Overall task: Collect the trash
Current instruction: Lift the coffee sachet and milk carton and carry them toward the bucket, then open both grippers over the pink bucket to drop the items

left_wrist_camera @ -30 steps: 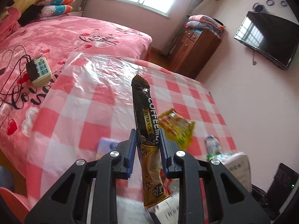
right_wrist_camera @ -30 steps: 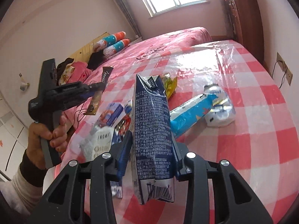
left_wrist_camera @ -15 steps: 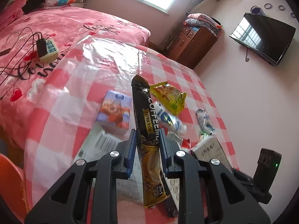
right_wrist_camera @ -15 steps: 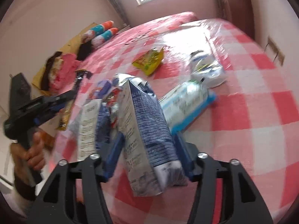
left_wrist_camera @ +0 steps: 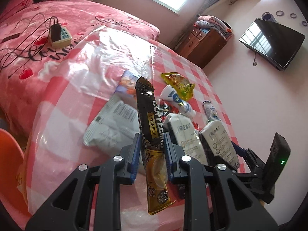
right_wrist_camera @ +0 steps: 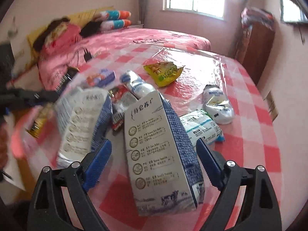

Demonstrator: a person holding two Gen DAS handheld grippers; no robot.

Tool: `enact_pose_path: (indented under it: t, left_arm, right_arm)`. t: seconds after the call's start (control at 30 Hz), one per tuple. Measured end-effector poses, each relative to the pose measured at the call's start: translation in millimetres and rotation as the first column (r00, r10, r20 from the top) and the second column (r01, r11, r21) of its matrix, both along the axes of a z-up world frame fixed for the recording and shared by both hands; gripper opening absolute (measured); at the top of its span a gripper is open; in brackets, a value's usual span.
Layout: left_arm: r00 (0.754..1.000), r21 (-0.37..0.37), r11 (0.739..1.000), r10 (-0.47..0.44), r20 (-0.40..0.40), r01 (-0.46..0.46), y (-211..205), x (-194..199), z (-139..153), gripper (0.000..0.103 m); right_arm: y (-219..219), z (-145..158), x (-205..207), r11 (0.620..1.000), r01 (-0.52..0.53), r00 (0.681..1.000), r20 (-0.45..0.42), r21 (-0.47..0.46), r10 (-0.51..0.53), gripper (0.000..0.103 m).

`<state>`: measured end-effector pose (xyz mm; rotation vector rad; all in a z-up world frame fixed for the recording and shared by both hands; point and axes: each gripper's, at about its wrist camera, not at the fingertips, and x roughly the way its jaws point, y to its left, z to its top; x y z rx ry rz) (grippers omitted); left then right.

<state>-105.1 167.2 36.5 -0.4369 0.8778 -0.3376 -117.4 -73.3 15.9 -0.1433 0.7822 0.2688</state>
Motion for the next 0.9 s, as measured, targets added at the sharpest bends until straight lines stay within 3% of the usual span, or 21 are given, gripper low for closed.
enact_pose_path:
  t: [0.03,0.1,0.27,0.63,0.9]
  left_arm:
    - [1.000,-0.001,1.000,0.003,-0.002,-0.003,2,-1,-1,0.025]
    - [1.000,-0.003,1.000,0.014,-0.008,-0.014,7,-6,-5,0.025]
    - [0.999,-0.020,0.999,0.035,-0.019,-0.035,19,-13,-12,0.025]
    - [0.998,-0.079,0.995,0.061,0.011,-0.060,49,-28,-8,0.025]
    - [0.993,-0.103,0.989,0.111,0.035,-0.106,81,-47,0,0.025]
  right_arm:
    - [3,-4,2,0.999,0.000,1.000,0.002,-0.035,0.000,0.088]
    - [4,-10,3,0.998,0.005,1.000,-0.001,-0.066,-0.005,0.075]
    - [4,-9,1,0.998,0.009,1.000,0.004,-0.062,-0.009,0.071]
    - [-3,31,7,0.983,0.037,0.999,-0.035,0.179,-0.032,0.068]
    - [44,64,14,0.934,-0.079,0.993,-0.059,0.347,0.106,0.068]
